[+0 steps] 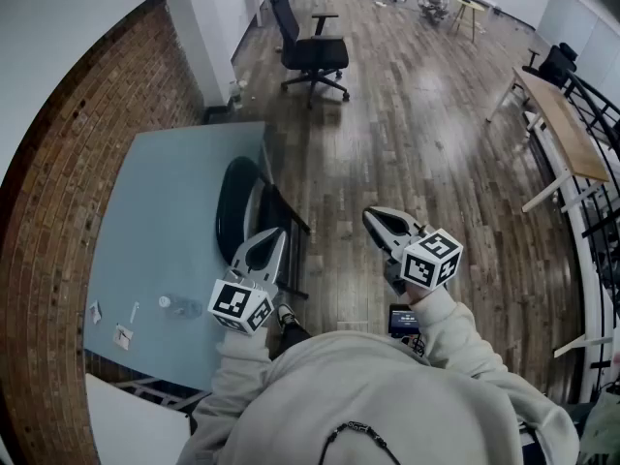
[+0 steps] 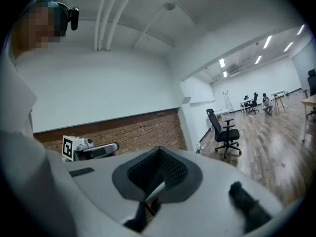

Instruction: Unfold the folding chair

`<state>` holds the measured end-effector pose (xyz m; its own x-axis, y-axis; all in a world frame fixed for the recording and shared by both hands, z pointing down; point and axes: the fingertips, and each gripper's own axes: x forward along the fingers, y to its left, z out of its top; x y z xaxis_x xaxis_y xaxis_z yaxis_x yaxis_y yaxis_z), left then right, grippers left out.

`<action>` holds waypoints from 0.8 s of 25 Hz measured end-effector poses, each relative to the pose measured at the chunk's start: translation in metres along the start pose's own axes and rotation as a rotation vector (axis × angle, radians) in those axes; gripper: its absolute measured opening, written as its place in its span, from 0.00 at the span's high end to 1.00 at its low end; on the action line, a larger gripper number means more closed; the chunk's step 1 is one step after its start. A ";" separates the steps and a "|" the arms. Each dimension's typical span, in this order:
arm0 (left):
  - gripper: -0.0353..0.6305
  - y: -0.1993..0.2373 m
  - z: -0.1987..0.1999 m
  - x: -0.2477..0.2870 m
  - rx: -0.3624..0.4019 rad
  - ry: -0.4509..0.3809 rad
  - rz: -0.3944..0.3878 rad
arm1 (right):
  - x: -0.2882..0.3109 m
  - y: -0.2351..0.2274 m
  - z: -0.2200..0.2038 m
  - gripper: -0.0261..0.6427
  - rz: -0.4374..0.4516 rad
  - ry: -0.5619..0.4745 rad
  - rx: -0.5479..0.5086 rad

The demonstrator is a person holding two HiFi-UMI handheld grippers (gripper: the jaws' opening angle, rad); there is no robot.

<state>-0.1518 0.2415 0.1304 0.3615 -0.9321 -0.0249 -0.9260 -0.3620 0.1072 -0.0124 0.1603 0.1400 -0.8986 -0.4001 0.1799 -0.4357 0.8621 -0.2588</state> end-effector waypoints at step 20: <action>0.94 0.174 -0.004 0.101 -0.015 -0.007 -0.167 | 0.095 -0.095 0.080 0.95 -0.247 -0.092 -0.073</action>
<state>-0.2755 0.0845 0.1503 0.5097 -0.8589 -0.0502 -0.8512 -0.5119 0.1159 -0.0604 0.0154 0.1055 -0.7676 -0.6251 0.1417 -0.6408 0.7533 -0.1483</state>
